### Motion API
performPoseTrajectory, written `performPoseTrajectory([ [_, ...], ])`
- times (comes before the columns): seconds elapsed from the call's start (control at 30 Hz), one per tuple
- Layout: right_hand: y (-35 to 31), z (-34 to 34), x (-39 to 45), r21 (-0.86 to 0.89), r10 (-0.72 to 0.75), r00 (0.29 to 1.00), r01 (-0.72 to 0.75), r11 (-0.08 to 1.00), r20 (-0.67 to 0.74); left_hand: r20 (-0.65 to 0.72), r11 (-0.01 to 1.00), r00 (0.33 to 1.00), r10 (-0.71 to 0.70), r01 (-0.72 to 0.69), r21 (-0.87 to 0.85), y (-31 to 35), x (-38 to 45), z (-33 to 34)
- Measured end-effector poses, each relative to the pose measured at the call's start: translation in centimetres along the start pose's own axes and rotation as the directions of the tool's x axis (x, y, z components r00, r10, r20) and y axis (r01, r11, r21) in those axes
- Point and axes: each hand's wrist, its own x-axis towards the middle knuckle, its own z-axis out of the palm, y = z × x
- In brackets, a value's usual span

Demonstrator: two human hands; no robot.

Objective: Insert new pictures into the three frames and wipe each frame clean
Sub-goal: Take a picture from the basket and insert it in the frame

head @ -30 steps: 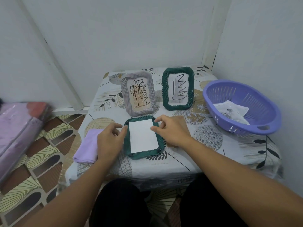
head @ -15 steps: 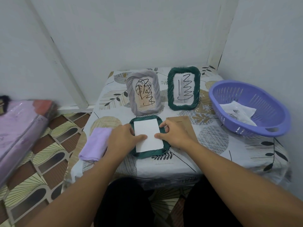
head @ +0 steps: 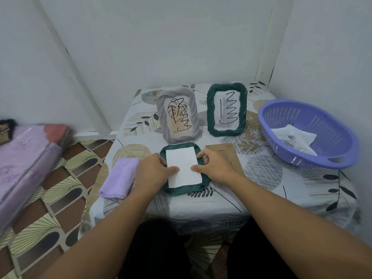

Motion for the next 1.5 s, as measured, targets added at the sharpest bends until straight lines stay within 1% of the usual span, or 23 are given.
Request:
performPoseTrajectory([
  [0.1, -0.1, -0.1, -0.1, 0.005, 0.002, 1.0, -0.002, 1.0, 0.008, -0.016, 0.999, 1.0, 0.018, -0.018, 0.05, 0.1, -0.1, -0.1],
  [0.3, -0.3, -0.2, -0.3, -0.018, 0.004, 1.0, -0.004, 1.0, -0.001, -0.012, 0.999, 1.0, 0.014, -0.014, 0.042, 0.2, -0.1, 0.0],
  [0.47, -0.5, -0.3, -0.4, -0.012, 0.007, 1.0, -0.007, 1.0, 0.008, 0.018, 1.0, 1.0, -0.012, 0.012, -0.025, 0.1, 0.3, 0.2],
  [0.57, -0.5, -0.3, -0.5, -0.007, 0.007, 1.0, -0.007, 1.0, 0.012, 0.016, 0.999, 1.0, -0.002, 0.002, -0.042, 0.1, 0.3, 0.4],
  [0.63, -0.6, -0.3, -0.5, -0.002, 0.007, 1.0, -0.007, 1.0, 0.012, -0.009, 1.0, 1.0, 0.012, -0.013, -0.014, 0.3, 0.0, 0.4],
  [0.77, -0.5, -0.3, -0.4, 0.004, 0.021, 1.0, -0.021, 1.0, 0.01, -0.042, 0.993, 0.997, 0.071, -0.067, 0.098, 0.7, -0.5, 0.4],
  [0.87, -0.5, -0.2, -0.3, 0.03, 0.028, 0.999, -0.028, 0.999, 0.018, -0.043, 0.993, 0.997, 0.058, -0.053, 0.104, 0.9, -0.4, 0.4],
  [0.97, -0.5, -0.2, -0.4, 0.025, 0.03, 1.0, -0.03, 0.999, 0.009, -0.04, 0.997, 0.999, 0.037, -0.035, 0.064, 1.0, -0.3, 0.6],
  [1.1, -0.6, -0.3, -0.6, 0.017, 0.029, 1.0, -0.029, 0.999, 0.005, -0.031, 0.996, 0.999, -0.013, 0.01, -0.088, 0.8, 0.2, 1.0],
  [1.27, -0.7, -0.3, -0.7, 0.029, 0.032, 1.0, -0.032, 0.999, 0.001, -0.014, 0.975, 0.997, -0.079, 0.075, -0.208, 0.6, 0.7, 1.0],
  [1.4, -0.5, -0.3, -0.7, 0.035, 0.03, 1.0, -0.03, 0.999, 0.005, -0.01, 0.96, 0.995, -0.101, 0.095, -0.262, 0.5, 1.1, 0.9],
  [1.5, -0.5, -0.3, -0.6, 0.033, 0.026, 1.0, -0.026, 0.999, 0.001, -0.007, 0.965, 0.997, -0.079, 0.074, -0.251, 0.7, 1.2, 0.9],
])
